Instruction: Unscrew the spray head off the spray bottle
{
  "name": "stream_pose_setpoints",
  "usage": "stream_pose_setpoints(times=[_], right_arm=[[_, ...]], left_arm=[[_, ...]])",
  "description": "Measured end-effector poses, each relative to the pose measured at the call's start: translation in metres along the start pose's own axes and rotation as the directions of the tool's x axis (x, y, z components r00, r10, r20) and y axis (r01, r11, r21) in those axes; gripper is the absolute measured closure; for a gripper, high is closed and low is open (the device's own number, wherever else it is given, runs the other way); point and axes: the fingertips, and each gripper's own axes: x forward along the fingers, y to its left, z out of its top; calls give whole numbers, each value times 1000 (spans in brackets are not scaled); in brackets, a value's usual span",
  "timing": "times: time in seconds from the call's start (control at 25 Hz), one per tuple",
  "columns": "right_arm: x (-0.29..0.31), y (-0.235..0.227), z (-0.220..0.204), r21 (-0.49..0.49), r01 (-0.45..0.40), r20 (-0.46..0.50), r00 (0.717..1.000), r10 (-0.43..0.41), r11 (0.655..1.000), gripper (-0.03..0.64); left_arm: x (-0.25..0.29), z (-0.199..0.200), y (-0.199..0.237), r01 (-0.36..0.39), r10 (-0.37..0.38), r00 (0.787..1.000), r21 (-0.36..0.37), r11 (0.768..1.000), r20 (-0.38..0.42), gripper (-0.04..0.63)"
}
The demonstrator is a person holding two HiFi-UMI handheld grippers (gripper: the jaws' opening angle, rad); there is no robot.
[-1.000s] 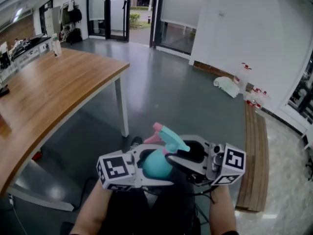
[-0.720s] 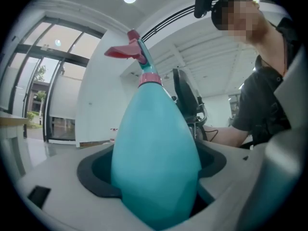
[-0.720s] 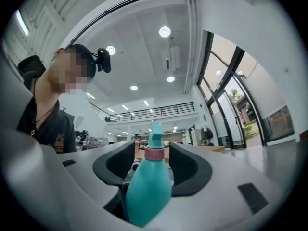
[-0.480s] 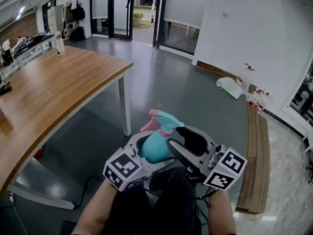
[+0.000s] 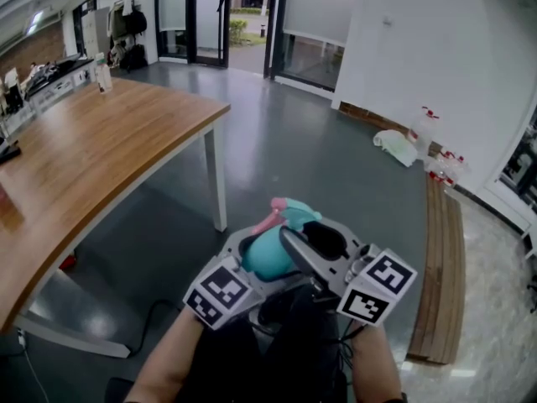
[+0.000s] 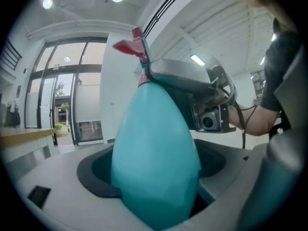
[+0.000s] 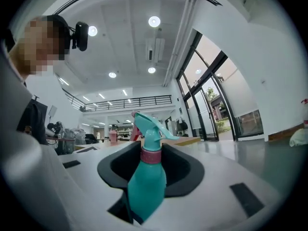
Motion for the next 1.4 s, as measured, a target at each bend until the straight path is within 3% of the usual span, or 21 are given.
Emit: stream_pose_setpoints(times=[0.12, 0.32, 0.56, 0.72, 0.76, 0.84, 0.96, 1.08, 1.2, 1.4], right_arm=[[-5, 8, 1, 11, -91, 8, 996, 91, 996, 482], [-15, 25, 3, 3, -243, 4, 970, 243, 970, 482], [-27, 48, 3, -19, -431, 29, 902, 431, 902, 482], [-32, 59, 4, -32, -492, 47, 869, 493, 870, 482], [-31, 58, 4, -36, -485, 52, 872, 487, 874, 479], [-29, 53, 6, -37, -441, 69, 894, 442, 897, 476], [-27, 38, 9, -18, -346, 94, 934, 346, 938, 453], [-24, 22, 10, -18, -230, 87, 969, 231, 973, 453], [-21, 16, 10, -31, -131, 74, 988, 133, 991, 453], [-13, 24, 16, -10, -41, 84, 996, 42, 999, 419]], left_arm=[[-5, 5, -14, 121, -120, 992, -30, 992, 33, 158], [-14, 10, -36, 271, -268, 961, -39, 962, 72, 158], [-29, 14, -61, 432, -429, 896, -4, 902, 113, 158], [-36, 15, -71, 488, -485, 864, 16, 873, 137, 158], [-35, 14, -70, 481, -479, 866, 19, 876, 143, 158], [-31, 14, -60, 424, -422, 895, 14, 905, 144, 158], [-23, 14, -37, 271, -267, 956, -18, 962, 117, 158], [-18, 10, -11, 120, -115, 988, -45, 992, 100, 158], [-16, 4, 15, -44, 48, 996, -65, 997, 74, 158], [-12, -12, 38, -221, 221, 975, -48, 974, -1, 158]])
